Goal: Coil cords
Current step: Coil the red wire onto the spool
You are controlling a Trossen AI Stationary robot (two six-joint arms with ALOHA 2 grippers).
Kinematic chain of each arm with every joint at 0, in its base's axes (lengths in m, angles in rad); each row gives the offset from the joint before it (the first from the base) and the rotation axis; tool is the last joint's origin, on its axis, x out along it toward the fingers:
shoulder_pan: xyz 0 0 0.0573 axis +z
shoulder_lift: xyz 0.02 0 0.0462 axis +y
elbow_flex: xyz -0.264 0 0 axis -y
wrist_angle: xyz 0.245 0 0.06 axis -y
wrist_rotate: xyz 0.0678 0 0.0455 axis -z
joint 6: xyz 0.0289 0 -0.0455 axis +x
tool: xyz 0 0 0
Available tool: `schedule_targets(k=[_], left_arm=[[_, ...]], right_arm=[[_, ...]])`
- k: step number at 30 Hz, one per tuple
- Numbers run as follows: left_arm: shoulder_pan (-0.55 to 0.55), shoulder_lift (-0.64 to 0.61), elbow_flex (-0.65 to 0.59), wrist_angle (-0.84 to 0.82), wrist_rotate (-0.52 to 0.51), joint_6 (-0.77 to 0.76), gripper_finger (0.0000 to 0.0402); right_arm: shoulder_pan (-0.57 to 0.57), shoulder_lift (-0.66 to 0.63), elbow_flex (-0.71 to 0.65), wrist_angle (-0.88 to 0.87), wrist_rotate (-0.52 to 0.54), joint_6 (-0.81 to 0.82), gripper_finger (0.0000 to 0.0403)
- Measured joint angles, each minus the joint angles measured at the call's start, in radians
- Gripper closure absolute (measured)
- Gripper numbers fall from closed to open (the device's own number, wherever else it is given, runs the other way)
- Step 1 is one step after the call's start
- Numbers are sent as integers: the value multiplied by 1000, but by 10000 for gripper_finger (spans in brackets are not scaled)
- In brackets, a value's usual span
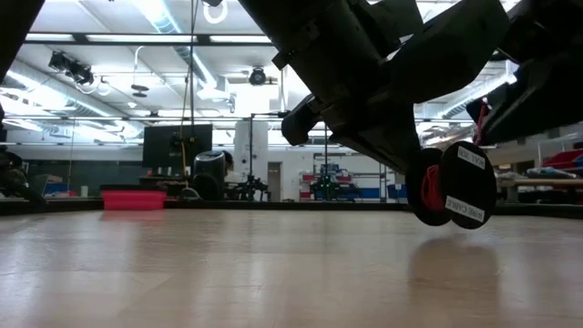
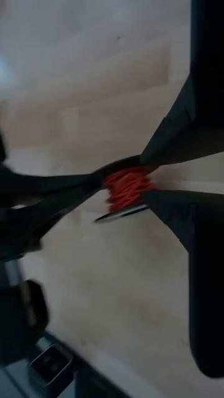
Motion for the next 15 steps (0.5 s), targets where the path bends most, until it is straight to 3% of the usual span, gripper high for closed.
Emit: schedule_targets(k=[8, 13, 15], left_arm=[[0, 0, 0, -1, 0, 0, 401], [0, 0, 0, -2, 0, 0, 401], [0, 0, 0, -2, 0, 0, 401]], right_arm=[[-1, 0, 0, 78, 15, -43, 334], [-1, 9, 0, 67, 18, -66, 391], [-2, 23, 0, 68, 29, -67, 395]])
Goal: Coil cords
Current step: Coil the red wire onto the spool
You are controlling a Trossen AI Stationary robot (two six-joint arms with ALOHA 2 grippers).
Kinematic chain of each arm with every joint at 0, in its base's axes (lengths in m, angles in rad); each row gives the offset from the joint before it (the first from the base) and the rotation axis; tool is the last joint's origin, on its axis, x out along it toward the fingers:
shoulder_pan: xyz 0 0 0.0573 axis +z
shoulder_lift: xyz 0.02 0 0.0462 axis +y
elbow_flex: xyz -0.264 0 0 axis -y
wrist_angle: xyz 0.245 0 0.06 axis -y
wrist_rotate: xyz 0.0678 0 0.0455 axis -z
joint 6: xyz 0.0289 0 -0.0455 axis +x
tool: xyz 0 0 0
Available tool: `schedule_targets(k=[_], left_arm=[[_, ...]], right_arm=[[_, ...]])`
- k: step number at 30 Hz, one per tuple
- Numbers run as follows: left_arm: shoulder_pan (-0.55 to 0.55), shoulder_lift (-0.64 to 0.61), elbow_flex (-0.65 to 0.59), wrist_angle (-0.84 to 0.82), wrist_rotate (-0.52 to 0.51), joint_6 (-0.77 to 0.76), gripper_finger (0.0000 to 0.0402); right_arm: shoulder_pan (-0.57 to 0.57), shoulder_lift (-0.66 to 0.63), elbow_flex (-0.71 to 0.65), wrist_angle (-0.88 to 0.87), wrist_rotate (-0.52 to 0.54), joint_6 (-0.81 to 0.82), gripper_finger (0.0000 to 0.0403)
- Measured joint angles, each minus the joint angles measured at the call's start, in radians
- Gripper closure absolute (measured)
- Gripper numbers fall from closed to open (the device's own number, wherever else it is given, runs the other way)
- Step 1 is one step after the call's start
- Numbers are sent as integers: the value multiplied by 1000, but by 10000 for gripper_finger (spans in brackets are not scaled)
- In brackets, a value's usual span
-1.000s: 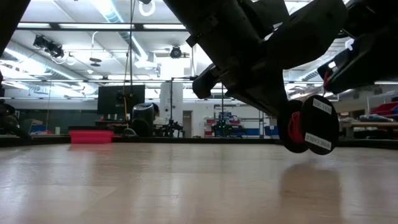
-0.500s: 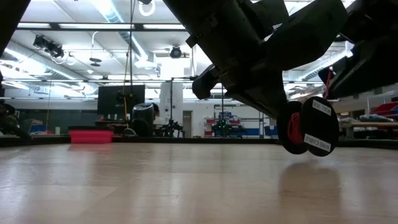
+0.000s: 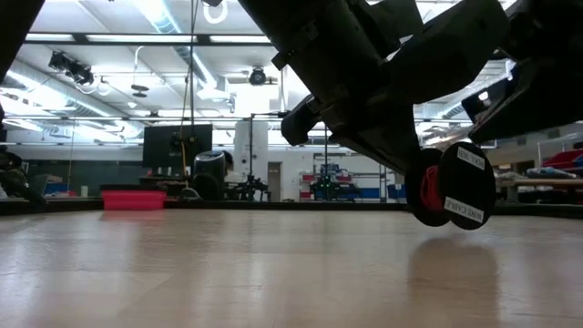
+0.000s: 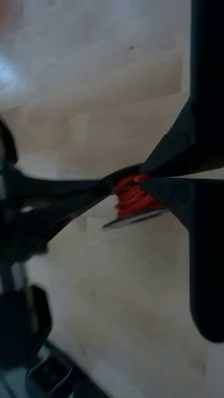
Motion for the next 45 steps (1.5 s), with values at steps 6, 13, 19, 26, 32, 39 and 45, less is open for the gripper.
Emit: schedule_targets(k=[6, 13, 19, 26, 32, 39, 45], left_arm=[[0, 0, 0, -1, 0, -3, 401], [0, 0, -1, -3, 0, -7, 401], [0, 0, -1, -2, 0, -7, 401], [1, 0, -1, -2, -5, -7, 401], [0, 0, -1, -1, -4, -6, 401], [0, 0, 0, 0, -4, -5, 401], [0, 0, 0, 2, -4, -5, 401]], right_arm=[[-31, 89, 0, -7, -9, 33, 401], [-62, 228, 2, 56, -82, 69, 402], [-66, 310, 1, 196, -116, 45, 402], [-89, 327, 1, 203, -112, 61, 383], [-91, 328, 0, 203, -119, 81, 360], [-91, 328, 0, 197, -121, 102, 335], [-97, 328, 0, 178, -143, 114, 313]])
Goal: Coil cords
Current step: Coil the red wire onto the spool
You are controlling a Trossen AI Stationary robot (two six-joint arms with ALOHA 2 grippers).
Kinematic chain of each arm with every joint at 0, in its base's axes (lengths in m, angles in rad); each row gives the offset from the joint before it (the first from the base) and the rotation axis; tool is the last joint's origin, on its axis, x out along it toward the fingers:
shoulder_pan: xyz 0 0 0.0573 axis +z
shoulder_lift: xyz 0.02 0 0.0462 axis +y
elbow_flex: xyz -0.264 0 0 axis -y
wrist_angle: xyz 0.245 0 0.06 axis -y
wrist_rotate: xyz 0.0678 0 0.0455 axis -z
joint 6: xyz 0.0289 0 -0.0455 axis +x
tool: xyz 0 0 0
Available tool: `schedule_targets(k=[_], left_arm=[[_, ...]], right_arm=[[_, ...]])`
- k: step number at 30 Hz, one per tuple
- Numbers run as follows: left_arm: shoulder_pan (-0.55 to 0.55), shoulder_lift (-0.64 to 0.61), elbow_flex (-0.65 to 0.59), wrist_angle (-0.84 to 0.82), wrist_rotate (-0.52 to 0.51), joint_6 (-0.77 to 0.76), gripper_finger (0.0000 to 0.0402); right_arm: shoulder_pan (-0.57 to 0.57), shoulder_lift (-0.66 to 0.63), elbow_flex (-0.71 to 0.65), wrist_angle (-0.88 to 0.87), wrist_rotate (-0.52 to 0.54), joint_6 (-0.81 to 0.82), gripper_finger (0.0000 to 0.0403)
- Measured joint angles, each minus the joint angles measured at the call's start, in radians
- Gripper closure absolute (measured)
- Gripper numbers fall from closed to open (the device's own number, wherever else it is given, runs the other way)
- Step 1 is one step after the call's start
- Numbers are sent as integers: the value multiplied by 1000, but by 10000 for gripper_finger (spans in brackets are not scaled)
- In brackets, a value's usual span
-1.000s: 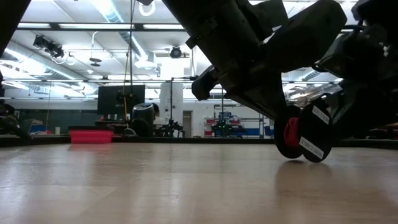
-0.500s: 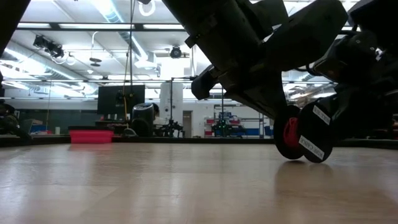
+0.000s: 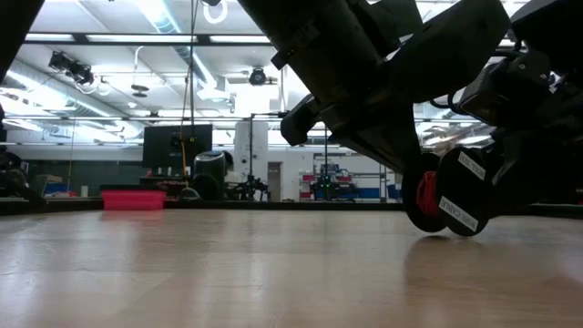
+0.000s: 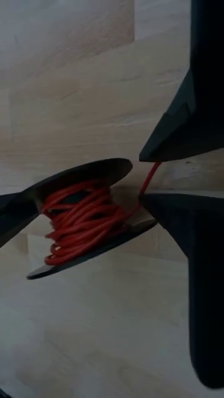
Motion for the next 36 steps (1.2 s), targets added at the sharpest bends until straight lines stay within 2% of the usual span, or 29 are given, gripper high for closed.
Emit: schedule_targets(k=[5, 8, 13, 16, 20, 23, 26, 30, 33, 36], left_arm=[[0, 0, 0, 0, 0, 0, 401], [0, 0, 0, 0, 0, 0, 401], [0, 0, 1, 0, 0, 4, 401], [0, 0, 1, 0, 0, 5, 401], [0, 0, 1, -1, 0, 5, 401], [0, 0, 1, -1, 0, 5, 401], [0, 0, 1, -1, 0, 4, 401], [0, 0, 1, 2, 0, 10, 401], [0, 0, 1, 8, 0, 38, 401], [0, 0, 1, 23, 0, 63, 401]], right_arm=[[0, 0, 0, -10, -7, 1, 305], [0, -10, 1, -75, -32, 33, 306], [0, -107, 5, -280, -47, 112, 306], [4, -195, -4, -328, -44, 116, 307], [34, -316, -1, -317, 20, 97, 307], [66, -370, -2, -299, 16, 62, 307], [111, -378, -1, -259, -3, 47, 307], [161, -353, -1, -230, 128, -30, 307], [156, -344, -1, -181, 183, -71, 307], [113, -344, -1, -161, 158, -96, 308]])
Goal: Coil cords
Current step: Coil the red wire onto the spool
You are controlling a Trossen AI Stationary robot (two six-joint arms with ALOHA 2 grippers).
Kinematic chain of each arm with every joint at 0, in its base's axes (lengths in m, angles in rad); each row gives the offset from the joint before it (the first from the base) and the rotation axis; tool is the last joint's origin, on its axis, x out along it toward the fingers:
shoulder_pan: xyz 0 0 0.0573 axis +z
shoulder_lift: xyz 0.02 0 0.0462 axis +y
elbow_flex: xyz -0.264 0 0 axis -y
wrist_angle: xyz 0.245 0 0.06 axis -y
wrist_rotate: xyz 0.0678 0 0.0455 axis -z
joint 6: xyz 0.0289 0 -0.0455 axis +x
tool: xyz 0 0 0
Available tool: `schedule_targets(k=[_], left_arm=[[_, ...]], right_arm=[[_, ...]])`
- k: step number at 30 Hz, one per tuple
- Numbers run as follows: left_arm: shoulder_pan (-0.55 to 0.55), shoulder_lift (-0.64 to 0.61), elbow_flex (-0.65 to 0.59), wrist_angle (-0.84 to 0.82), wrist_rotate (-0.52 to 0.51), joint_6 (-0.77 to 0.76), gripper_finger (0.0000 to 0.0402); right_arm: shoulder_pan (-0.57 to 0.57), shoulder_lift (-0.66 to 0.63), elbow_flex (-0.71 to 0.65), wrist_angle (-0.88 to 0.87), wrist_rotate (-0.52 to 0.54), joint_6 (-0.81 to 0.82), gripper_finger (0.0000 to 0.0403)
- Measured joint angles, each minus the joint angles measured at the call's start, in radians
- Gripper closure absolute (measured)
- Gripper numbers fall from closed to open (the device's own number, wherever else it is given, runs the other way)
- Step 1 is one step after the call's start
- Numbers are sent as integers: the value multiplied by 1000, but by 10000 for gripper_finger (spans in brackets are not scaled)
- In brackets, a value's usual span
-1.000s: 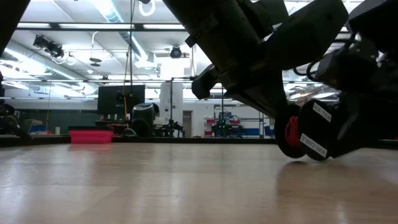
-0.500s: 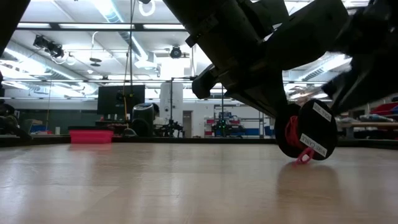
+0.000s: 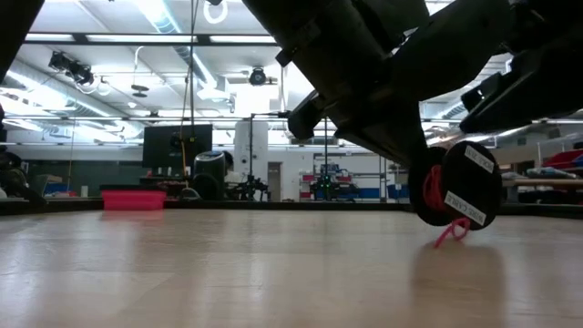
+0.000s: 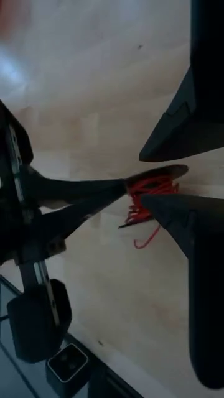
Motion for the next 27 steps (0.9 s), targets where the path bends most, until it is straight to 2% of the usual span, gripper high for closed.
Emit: schedule_targets(k=[4, 8, 19, 21, 24, 27], left_arm=[[0, 0, 0, 21, 0, 61, 401], [0, 0, 0, 26, -4, 100, 400], [0, 0, -8, 29, -7, 102, 400], [0, 0, -8, 30, -7, 101, 400], [0, 0, -8, 30, -8, 101, 400], [1, 0, -9, 35, -8, 102, 400]], right_arm=[[-51, 21, 0, 16, -51, -20, 307], [-84, 74, 1, 102, -129, -37, 308], [-109, 208, 1, 178, -135, -43, 314], [-117, 213, 1, 175, -133, -36, 330], [-122, 213, 1, 172, -140, -42, 381], [-124, 212, 1, 169, -148, -43, 394]])
